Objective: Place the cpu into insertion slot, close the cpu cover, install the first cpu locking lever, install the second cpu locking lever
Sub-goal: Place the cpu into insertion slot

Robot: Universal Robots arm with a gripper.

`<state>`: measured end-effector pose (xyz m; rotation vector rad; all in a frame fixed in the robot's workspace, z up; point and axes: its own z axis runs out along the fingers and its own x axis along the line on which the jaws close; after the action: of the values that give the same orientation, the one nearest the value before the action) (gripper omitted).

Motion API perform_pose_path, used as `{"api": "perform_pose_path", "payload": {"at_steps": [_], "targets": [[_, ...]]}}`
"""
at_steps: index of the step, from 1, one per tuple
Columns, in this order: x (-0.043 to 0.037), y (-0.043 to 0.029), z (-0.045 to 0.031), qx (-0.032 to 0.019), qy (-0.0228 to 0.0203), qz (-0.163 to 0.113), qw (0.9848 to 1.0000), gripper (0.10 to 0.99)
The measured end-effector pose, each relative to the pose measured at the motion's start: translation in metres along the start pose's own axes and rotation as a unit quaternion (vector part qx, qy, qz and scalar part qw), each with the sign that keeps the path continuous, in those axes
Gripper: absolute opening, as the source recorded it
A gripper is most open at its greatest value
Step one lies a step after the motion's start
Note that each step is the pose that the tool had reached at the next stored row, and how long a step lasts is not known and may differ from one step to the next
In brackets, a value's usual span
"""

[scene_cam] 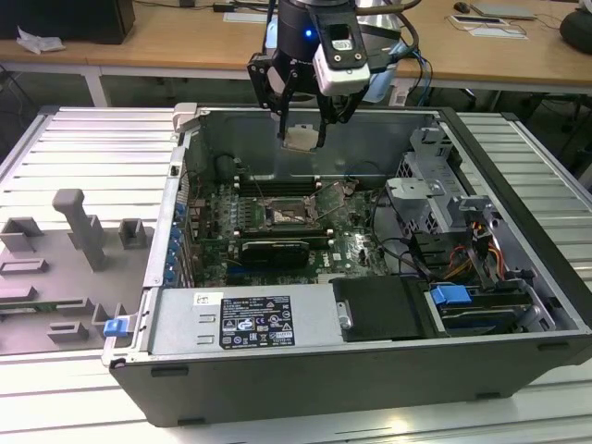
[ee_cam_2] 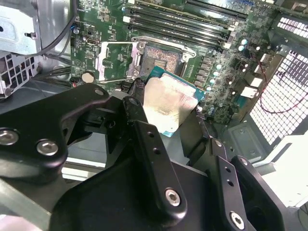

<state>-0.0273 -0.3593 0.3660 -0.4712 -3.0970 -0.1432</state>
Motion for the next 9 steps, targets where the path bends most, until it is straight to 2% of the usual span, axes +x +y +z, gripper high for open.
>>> {"api": "perform_pose_path", "payload": {"at_steps": [9], "targets": [[0.0000, 0.0000, 0.0000, -0.0003, -0.0016, 0.017, 0.9998, 0.533]]}}
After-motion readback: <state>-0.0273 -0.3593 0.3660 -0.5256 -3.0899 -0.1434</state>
